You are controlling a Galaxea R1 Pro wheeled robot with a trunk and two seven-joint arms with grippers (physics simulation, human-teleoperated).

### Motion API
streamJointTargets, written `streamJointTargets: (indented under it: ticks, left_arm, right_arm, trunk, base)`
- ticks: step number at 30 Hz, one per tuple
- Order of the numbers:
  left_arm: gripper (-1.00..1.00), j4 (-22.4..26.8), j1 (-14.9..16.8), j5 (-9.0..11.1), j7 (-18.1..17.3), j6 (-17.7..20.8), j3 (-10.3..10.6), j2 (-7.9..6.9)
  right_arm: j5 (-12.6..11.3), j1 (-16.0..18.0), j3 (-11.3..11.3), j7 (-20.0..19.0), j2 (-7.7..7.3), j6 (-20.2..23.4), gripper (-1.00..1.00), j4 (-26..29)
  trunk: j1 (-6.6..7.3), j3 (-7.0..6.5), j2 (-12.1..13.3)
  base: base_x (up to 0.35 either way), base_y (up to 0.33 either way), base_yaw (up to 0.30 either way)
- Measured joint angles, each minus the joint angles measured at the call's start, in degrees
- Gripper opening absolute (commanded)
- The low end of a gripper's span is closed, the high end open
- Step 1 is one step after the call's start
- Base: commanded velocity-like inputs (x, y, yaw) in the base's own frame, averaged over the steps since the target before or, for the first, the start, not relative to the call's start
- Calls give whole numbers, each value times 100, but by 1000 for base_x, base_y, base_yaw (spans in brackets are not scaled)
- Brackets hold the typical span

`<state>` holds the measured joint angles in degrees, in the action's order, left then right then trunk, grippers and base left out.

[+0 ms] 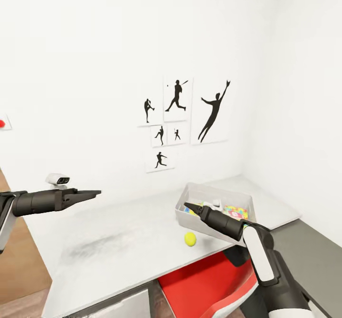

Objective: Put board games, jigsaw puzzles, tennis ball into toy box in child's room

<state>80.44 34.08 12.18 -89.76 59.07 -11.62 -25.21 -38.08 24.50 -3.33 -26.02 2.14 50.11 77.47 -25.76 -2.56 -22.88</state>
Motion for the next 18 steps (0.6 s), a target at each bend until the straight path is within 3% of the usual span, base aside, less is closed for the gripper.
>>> streamJointTargets:
  ticks: [11, 18]
  left_arm:
    - [100, 1, 0, 0, 0, 0, 0, -2]
    - [100, 0, 1, -2, -1, 0, -1, -7]
  right_arm:
    - [47, 0, -4, 128, 4, -14, 100, -12]
    - [42, -1, -7, 446, 28, -19, 100, -7]
  trunk:
    - [0, -79, 0]
    - [0, -93, 1]
  base:
    - [-4, 2, 198]
    - [-15, 62, 51]
